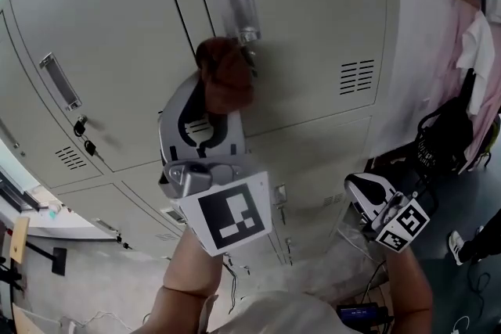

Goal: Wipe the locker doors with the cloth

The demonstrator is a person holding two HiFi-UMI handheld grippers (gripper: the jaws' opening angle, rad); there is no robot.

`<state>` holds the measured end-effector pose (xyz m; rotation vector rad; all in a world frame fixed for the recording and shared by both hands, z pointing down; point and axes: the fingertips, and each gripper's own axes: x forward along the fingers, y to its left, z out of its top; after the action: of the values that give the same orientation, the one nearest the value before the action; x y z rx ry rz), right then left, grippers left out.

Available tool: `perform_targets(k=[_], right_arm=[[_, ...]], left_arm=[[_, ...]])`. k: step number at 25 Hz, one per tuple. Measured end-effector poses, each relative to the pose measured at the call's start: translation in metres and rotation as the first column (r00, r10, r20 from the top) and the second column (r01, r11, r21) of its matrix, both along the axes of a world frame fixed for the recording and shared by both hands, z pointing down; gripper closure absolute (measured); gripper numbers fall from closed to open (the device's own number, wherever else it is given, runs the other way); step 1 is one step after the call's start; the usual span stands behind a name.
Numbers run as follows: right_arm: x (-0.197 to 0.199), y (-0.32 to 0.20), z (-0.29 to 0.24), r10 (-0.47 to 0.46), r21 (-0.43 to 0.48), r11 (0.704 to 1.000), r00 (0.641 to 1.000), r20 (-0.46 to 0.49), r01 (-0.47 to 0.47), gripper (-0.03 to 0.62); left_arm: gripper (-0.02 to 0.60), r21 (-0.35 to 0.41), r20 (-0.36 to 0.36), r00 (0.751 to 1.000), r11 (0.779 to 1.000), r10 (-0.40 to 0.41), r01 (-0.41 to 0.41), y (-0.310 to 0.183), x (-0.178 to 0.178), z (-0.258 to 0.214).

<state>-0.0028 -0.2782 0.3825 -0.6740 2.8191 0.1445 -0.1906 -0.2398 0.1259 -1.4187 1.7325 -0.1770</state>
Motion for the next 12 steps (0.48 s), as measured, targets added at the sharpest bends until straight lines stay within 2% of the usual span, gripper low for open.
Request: perform_targets(k=[2, 5, 7, 9, 12], right_arm=[[-0.002, 0.001, 0.001, -0.006, -0.005, 1.0, 1.0, 0.012, 0.006, 0.571], [-0.001, 0.003, 0.004, -0.007, -0.02, 1.0, 0.999, 0.031, 0.007, 0.571], [0.003, 0.004, 0.009, -0.009, -0.034, 0.999, 1.0, 0.026, 0.01, 0.571], [0.006, 0.004, 0.012, -0.007, -0.045, 0.999, 1.0, 0.021, 0.008, 0.571], [0.008, 0.006, 0.009, -0.002, -0.038, 0.999, 1.0, 0.029, 0.003, 0.571]], left_arm=[[0.499, -0.029, 0.071, 0.997, 0.999, -0.034, 0.036, -0.004, 0.004, -0.006], [0.499, -0.065, 0.123, 0.991, 0.996, -0.057, 0.065, -0.008, 0.011, 0.032], [0.499, -0.073, 0.12, 0.992, 0.996, -0.049, 0.058, -0.012, 0.02, 0.061], [0.499, -0.095, 0.114, 0.993, 0.995, -0.015, 0.026, -0.02, 0.037, 0.069], [0.499, -0.103, 0.003, 0.998, 0.993, 0.056, -0.056, -0.029, 0.049, 0.048]])
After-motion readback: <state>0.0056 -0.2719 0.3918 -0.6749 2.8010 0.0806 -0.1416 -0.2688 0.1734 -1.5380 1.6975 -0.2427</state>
